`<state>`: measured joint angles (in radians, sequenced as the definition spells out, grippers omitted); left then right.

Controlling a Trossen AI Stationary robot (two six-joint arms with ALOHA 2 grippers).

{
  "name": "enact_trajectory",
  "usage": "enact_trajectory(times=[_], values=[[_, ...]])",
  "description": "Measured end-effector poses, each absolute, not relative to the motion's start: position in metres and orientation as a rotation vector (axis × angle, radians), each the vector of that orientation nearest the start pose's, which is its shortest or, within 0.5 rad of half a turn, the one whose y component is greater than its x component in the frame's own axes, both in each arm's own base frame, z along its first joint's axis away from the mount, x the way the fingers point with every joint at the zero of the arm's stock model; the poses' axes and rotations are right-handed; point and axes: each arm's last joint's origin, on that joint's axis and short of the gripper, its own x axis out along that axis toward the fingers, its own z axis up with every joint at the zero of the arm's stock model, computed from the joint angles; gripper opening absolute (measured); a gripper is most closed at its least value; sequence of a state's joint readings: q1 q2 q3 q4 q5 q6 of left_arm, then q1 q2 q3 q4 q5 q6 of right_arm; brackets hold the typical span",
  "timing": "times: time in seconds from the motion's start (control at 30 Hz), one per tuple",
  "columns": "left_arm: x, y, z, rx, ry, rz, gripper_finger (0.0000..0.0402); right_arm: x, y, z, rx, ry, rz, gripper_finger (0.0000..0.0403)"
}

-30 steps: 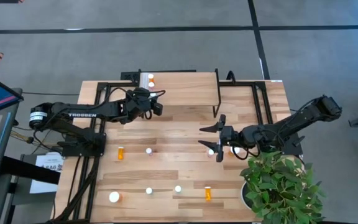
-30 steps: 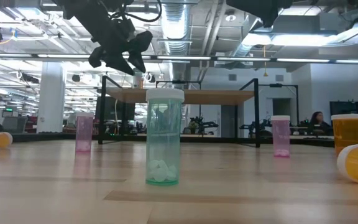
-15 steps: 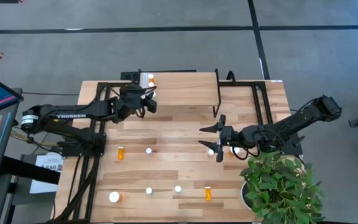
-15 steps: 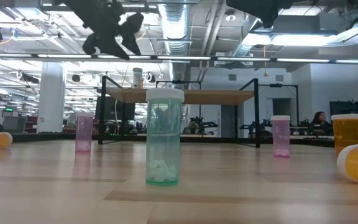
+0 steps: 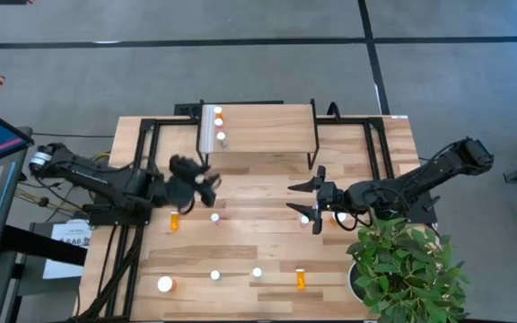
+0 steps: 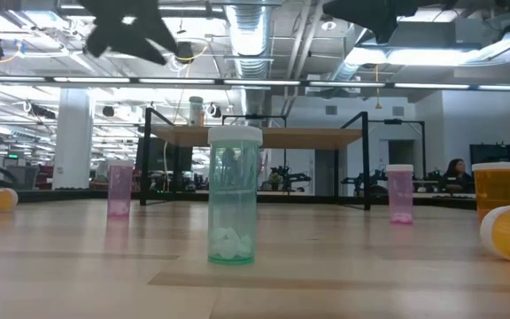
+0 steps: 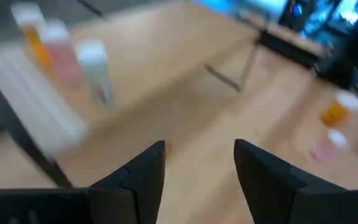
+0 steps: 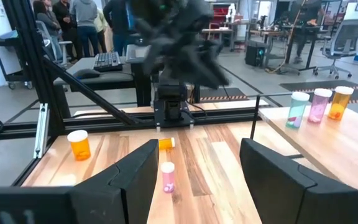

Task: Pick and place medicine bottles onto shelf by color
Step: Put the left pink pill bottle on the shelf

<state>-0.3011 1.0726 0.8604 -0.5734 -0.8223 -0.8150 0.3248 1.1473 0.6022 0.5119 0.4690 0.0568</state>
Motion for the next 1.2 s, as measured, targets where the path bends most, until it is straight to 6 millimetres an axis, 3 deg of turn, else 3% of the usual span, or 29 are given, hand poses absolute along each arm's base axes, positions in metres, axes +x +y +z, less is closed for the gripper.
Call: enact_trajectory(times=[0.13,0.3,0.47,0.63,0.83,0.97,1.2], values=[[0.191,-0.059,0.265,-0.48,0.575,0.685,0.0179,0.237,0.066,0.265,0.064,0.027,-0.145,0.0249],[0.179,-0.074,0.246,-0.559,0.729,0.769,0.0179,0.237,0.066,0.266,0.067,0.023,-0.145,0.0249],[0.184,-0.094,0.229,-0.398,0.727,0.769,0.0179,0.237,0.066,0.265,0.066,0.025,-0.145,0.0249],[0.192,-0.115,0.199,-0.298,0.695,0.741,0.0179,0.237,0.066,0.265,0.065,0.029,-0.145,0.0249],[0.187,-0.121,0.154,-0.332,0.746,0.697,0.0179,0.237,0.066,0.265,0.066,0.025,-0.145,0.0249],[0.181,-0.119,0.13,-0.407,0.684,0.623,0.0179,0.237,0.066,0.266,0.067,0.022,-0.145,0.0249],[0.175,-0.112,0.108,-0.378,0.554,0.508,0.0179,0.237,0.066,0.266,0.061,0.021,-0.145,0.0249]])
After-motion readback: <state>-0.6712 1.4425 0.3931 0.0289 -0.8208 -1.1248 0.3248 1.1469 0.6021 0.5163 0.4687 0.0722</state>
